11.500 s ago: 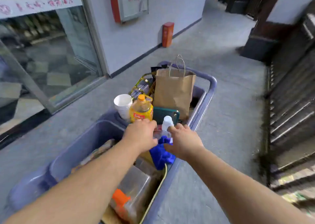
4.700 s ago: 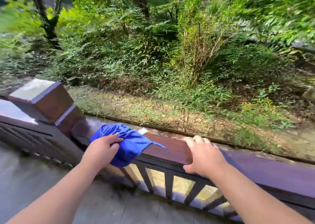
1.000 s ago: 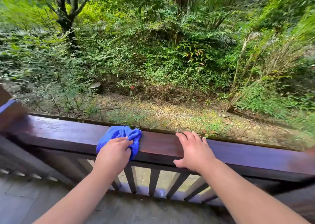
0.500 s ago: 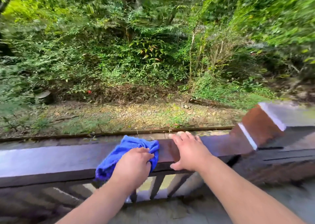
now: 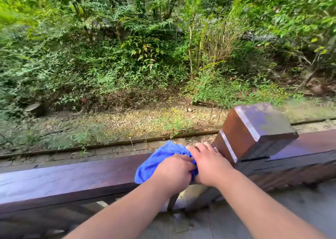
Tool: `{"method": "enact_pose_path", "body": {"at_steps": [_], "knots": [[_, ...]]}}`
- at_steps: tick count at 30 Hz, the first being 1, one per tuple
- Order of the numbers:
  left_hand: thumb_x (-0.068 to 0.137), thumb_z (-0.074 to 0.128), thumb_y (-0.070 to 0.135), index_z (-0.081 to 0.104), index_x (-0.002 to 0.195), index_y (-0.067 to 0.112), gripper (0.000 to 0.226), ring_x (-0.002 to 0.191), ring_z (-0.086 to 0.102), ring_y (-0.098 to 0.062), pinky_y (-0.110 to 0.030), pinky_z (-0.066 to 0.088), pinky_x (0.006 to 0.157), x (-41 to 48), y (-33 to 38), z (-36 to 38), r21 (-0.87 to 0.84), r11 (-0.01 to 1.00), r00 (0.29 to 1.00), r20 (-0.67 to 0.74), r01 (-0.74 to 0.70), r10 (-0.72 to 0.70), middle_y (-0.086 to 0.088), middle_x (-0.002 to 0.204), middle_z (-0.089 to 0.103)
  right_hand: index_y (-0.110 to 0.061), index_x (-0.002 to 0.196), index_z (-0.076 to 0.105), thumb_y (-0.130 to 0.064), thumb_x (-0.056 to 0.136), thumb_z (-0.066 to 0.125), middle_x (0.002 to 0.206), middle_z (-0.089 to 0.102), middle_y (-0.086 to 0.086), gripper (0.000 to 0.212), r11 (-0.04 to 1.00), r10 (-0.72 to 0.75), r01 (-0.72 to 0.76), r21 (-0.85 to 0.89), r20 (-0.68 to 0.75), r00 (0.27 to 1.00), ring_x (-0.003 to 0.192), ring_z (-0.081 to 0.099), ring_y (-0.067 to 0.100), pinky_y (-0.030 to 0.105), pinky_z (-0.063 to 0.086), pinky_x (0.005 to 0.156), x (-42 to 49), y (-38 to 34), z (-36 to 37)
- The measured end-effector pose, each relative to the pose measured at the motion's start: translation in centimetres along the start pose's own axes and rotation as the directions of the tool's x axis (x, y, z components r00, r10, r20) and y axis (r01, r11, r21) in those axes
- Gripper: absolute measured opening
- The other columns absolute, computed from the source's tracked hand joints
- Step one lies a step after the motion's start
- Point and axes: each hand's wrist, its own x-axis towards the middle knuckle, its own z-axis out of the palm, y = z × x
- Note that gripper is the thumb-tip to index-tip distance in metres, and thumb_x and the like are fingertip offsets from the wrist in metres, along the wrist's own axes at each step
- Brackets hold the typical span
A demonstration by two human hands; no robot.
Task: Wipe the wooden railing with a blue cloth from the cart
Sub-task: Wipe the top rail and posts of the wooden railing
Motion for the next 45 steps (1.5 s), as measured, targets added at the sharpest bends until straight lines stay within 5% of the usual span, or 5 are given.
{"method": "enact_pose_path", "body": {"at_steps": [15, 23, 35, 38, 45], "knots": [[0.086, 0.047, 0.019, 0.067, 0.126, 0.031, 0.046, 0.133, 0.046, -0.013, -0.023, 0.03, 0.113, -22.6, -21.0, -7.4, -0.036, 0.942, 0.932, -0.138, 0.334, -0.336, 0.005, 0.142, 0.058, -0.039, 0.16, 0.008, -0.054, 0.065, 0.077, 0.155, 0.038, -0.002, 0.119, 0.993, -0.03, 0.038, -0.114, 0.071, 0.997, 0.14, 0.041, 0.026, 0.051, 0.042, 0.112, 3.6, -18.2, 0.0], [0.085, 0.053, 0.02, 0.072, 0.118, 0.032, 0.04, 0.132, 0.046, -0.007, -0.023, 0.033, 0.109, -41.9, -36.3, -13.2, -0.076, 0.79, 0.753, -0.26, 0.609, -0.605, 0.009, 0.135, 0.063, -0.034, 0.146, 0.043, -0.07, 0.04, 0.063, 0.115, 0.048, -0.011, 0.114, 0.959, 0.118, -0.081, -0.271, 0.124, 0.985, 0.101, 0.055, 0.014, 0.03, 0.052, 0.082, 7.2, -22.3, 3.7], [0.086, 0.057, 0.024, 0.076, 0.108, 0.034, 0.03, 0.112, 0.062, -0.023, -0.033, 0.048, 0.091, -52.8, -45.5, -17.0, -0.093, 0.556, 0.487, -0.378, 0.826, -0.787, 0.002, 0.119, 0.072, -0.029, 0.158, 0.019, -0.062, 0.062, 0.073, 0.145, 0.04, 0.001, 0.115, 0.982, -0.094, 0.103, -0.156, 0.068, 0.993, 0.136, 0.042, 0.027, 0.042, 0.047, 0.107, 7.7, -42.9, 2.1], [0.088, 0.054, 0.024, 0.075, 0.109, 0.031, 0.03, 0.107, 0.065, -0.026, -0.035, 0.052, 0.085, -50.8, -43.5, -16.3, -0.083, 0.585, 0.523, -0.361, 0.807, -0.772, 0.0, 0.114, 0.074, -0.029, 0.159, 0.02, -0.061, 0.065, 0.074, 0.147, 0.04, 0.002, 0.114, 0.983, -0.114, 0.119, -0.139, 0.041, 0.993, 0.136, 0.042, 0.028, 0.044, 0.046, 0.108, 7.3, -42.6, 2.1], [0.085, 0.047, 0.026, 0.07, 0.119, 0.033, 0.042, 0.127, 0.052, -0.016, -0.031, 0.043, 0.104, -38.0, -29.9, -9.6, -0.099, 0.899, 0.859, -0.268, 0.426, -0.437, 0.008, 0.136, 0.063, -0.027, 0.16, 0.02, -0.054, 0.073, 0.08, 0.16, 0.03, 0.009, 0.109, 0.991, -0.109, 0.105, -0.086, -0.039, 0.993, 0.145, 0.031, 0.034, 0.056, 0.037, 0.116, 4.3, -39.9, 2.1]]}}
